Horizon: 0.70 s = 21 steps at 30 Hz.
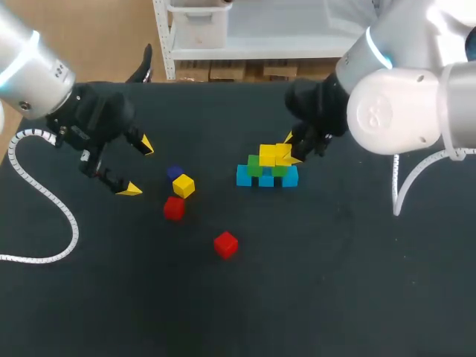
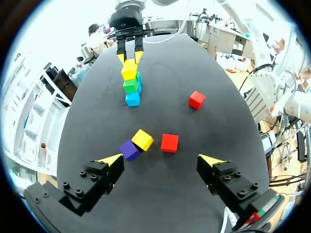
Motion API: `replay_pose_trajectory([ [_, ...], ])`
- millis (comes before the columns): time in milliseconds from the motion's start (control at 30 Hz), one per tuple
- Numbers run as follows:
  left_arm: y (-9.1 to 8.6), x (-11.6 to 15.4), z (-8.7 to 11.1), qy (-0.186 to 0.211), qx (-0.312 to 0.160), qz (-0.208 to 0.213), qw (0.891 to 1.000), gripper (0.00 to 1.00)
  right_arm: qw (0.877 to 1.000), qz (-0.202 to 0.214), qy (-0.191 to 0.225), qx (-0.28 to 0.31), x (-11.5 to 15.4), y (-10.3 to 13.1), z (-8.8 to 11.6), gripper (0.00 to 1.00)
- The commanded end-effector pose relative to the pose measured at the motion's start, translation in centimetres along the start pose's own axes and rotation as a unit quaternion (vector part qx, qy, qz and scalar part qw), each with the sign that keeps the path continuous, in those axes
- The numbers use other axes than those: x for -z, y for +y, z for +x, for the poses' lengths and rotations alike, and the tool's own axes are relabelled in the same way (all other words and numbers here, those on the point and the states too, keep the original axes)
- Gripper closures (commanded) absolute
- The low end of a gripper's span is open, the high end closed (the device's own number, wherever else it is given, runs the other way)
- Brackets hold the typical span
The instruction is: Place the blue cubes, place green cubes on the blue cubes, place the yellow cubes on the green cubes, then place the red cubes on the yellow cubes, and place purple cube on the red cubes.
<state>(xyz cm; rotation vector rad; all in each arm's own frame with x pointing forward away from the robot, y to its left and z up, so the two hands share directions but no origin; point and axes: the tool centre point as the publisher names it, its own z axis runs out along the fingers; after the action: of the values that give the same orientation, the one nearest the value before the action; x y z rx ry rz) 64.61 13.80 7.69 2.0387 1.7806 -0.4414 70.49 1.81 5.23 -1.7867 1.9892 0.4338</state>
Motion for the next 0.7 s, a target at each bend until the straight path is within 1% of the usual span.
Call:
replay_pose_trajectory([
  [33,-0.05,0.01,0.16,-0.002,-0.002,-0.001,1.000,0.00,1.000,-0.003,-0.001,0.000,-0.09,-0.17,0.05,0.98],
  [100,-0.05,0.01,0.16,-0.002,-0.002,-0.001,1.000,0.00,1.000,-0.003,-0.001,0.001,-0.11,-0.19,0.07,0.92],
  [333,-0.05,0.01,0.16,-0.002,-0.002,-0.001,1.000,0.00,1.000,-0.005,-0.001,0.000,-0.17,-0.22,0.14,0.87],
  [467,-0.05,0.01,0.16,-0.002,-0.002,-0.001,1.000,0.00,1.000,-0.005,0.000,0.000,-0.18,-0.24,0.17,0.80],
  [567,-0.05,0.01,0.16,-0.002,-0.002,-0.001,1.000,0.00,1.000,-0.005,-0.001,0.000,-0.18,-0.26,0.17,0.78],
  [700,-0.05,0.01,0.16,-0.002,-0.002,-0.001,1.000,0.00,1.000,-0.006,-0.001,0.001,-0.23,-0.28,0.12,0.73],
])
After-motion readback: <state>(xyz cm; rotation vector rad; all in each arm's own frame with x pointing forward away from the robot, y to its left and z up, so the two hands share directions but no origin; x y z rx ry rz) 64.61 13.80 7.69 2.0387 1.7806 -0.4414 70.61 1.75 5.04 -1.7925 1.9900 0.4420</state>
